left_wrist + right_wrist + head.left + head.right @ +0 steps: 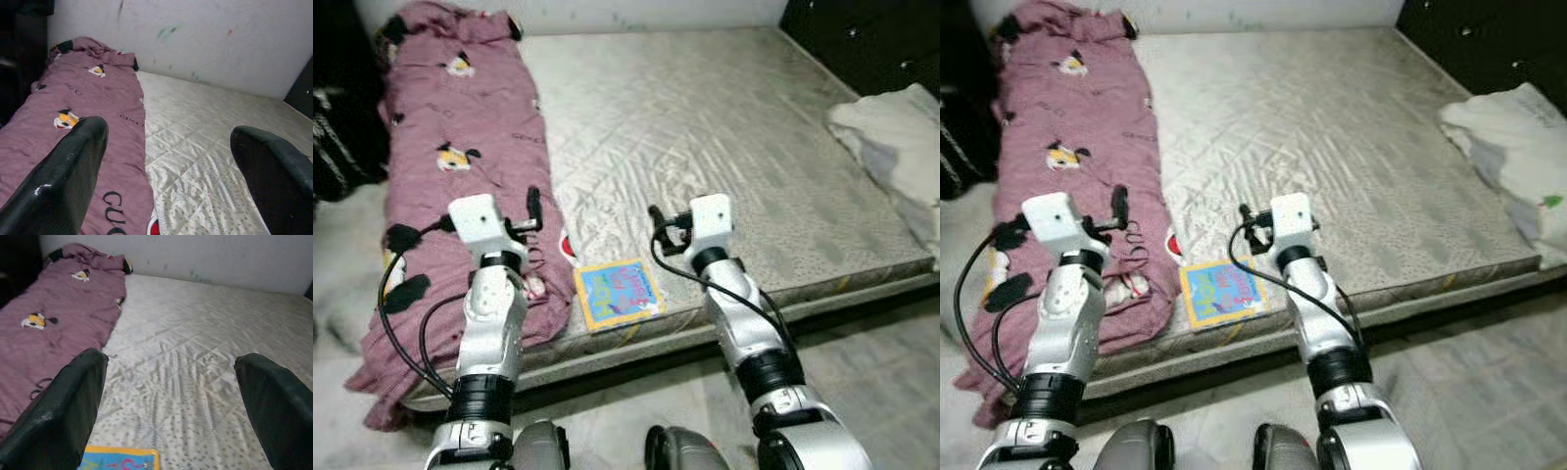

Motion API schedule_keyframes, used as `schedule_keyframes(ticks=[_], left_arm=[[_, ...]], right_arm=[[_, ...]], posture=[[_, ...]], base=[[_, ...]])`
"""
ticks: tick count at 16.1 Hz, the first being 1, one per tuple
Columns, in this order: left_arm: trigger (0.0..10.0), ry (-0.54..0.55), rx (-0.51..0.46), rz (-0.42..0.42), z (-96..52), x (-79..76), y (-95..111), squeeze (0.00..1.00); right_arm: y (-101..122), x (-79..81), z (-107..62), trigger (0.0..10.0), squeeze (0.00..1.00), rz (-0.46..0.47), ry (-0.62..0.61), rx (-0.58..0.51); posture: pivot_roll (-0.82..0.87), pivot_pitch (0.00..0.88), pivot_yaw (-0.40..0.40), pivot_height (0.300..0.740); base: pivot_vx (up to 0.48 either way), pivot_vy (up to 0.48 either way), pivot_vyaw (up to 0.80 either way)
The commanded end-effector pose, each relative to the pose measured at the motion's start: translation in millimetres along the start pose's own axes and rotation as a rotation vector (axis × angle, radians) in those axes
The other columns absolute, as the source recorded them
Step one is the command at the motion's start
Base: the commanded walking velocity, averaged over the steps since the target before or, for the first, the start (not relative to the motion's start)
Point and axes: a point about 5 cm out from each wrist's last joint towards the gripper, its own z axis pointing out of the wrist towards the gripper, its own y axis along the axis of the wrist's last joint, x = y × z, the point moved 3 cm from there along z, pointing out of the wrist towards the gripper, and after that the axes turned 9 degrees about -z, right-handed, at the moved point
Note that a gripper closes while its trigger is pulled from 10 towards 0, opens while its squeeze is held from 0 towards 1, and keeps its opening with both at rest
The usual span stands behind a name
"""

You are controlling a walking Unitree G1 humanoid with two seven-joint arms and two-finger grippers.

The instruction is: Clean up the room

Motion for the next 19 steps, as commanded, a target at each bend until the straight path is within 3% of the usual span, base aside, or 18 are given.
schedule_keyframes(ticks=[1, 11, 19], left_arm=[[10.0, -0.037, -0.008, -0.008, 0.6, -10.4, 1.1, 0.0], [10.0, -0.041, -0.003, 0.0, 0.8, -10.6, 0.3, 0.0], [10.0, -0.044, 0.006, 0.006, 0.9, -10.0, -0.9, 0.0]], right_arm=[[-0.3, -11.6, 0.0, 10.0, 0.0, -0.002, -0.028, 0.004], [0.7, -11.5, 0.6, 10.0, 0.0, -0.006, -0.029, 0.0], [-0.2, -11.4, 0.9, 10.0, 0.0, 0.007, -0.035, 0.007]], posture=[[0.02, 0.087, -0.042, 0.74], [0.02, 0.088, -0.04, 0.74], [0.02, 0.09, -0.038, 0.74]], base=[[0.0, 0.0, -0.6], [0.0, 0.0, 0.0], [0.197, 0.0, -0.2]])
